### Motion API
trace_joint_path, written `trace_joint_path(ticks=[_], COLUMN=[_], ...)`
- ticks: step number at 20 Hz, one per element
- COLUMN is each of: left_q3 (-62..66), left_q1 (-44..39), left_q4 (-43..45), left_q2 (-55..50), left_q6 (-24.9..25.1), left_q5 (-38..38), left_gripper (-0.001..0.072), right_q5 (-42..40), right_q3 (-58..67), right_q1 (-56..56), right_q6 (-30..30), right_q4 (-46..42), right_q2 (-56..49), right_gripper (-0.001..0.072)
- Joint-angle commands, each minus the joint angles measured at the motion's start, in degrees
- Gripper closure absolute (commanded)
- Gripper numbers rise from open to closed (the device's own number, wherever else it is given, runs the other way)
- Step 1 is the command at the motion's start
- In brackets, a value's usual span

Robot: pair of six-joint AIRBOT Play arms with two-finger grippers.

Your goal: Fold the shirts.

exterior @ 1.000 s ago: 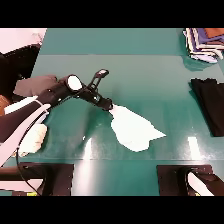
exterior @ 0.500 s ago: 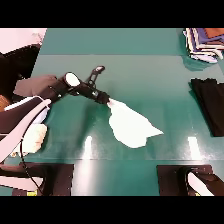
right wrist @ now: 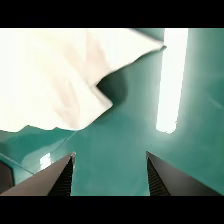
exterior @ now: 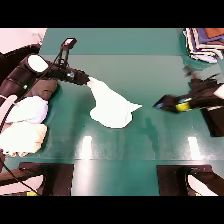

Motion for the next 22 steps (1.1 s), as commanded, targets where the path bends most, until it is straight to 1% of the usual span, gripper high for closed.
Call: trace_joint_path(ticks=[1, 2, 4, 5, 7, 8, 9, 10, 12, 16, 19, 22], left_q3=[0.15, 0.15, 0.15, 0.15, 0.17, 0.17, 0.15, 0.17, 0.85, 7.48, 15.12, 21.90], left_q1=[0.59, 0.59, 0.59, 0.59, 0.59, 0.59, 0.59, 0.59, 0.59, 0.59, 0.59, 0.59], left_q4=[1.33, 1.36, 1.33, 1.36, 1.33, 1.33, 1.33, 1.49, 2.47, 4.59, 4.50, 3.54], left_q2=[0.98, 0.98, 0.98, 0.98, 1.01, 1.01, 1.11, 1.49, 4.31, 15.08, 23.50, 29.33], left_q6=[-0.11, -0.11, -0.11, -0.11, -0.11, -0.11, -0.13, -0.11, -0.13, -0.11, -0.11, -0.11], left_q5=[-1.18, -1.36, -2.01, -2.23, -2.78, -3.28, -3.78, -4.00, -3.65, -4.46, -7.65, -10.93], left_gripper=[0.0683, 0.0683, 0.0683, 0.0683, 0.0683, 0.0683, 0.0684, 0.0684, 0.0684, 0.0684, 0.0684, 0.0684], right_q5=[-14.88, -15.76, -16.81, -17.20, -17.09, -17.20, -17.16, -17.11, -16.72, -11.47, -6.34, -2.93], right_q3=[-9.44, -8.59, -5.25, -3.08, 1.44, 3.21, 5.05, 6.75, 9.62, 19.21, 28.81, 37.68], right_q1=[9.33, 11.02, 13.60, 14.53, 15.45, 15.74, 15.74, 15.65, 14.45, 9.55, 6.82, 6.34], right_q6=[-7.82, -9.20, -10.25, -10.29, -12.17, -12.72, -13.31, -13.55, -13.57, -11.19, -6.95, -2.10], right_q4=[15.54, 17.29, 17.79, 17.79, 17.68, 17.66, 17.64, 17.57, 17.29, 9.49, 1.64, -6.03], right_q2=[-10.69, -14.25, -20.02, -22.10, -25.14, -25.97, -26.53, -26.62, -24.72, -13.68, -3.69, 3.67], right_gripper=[0.0202, 0.0203, 0.0205, 0.0224, 0.0437, 0.0523, 0.0626, 0.0699, 0.0700, 0.0701, 0.0702, 0.0702])
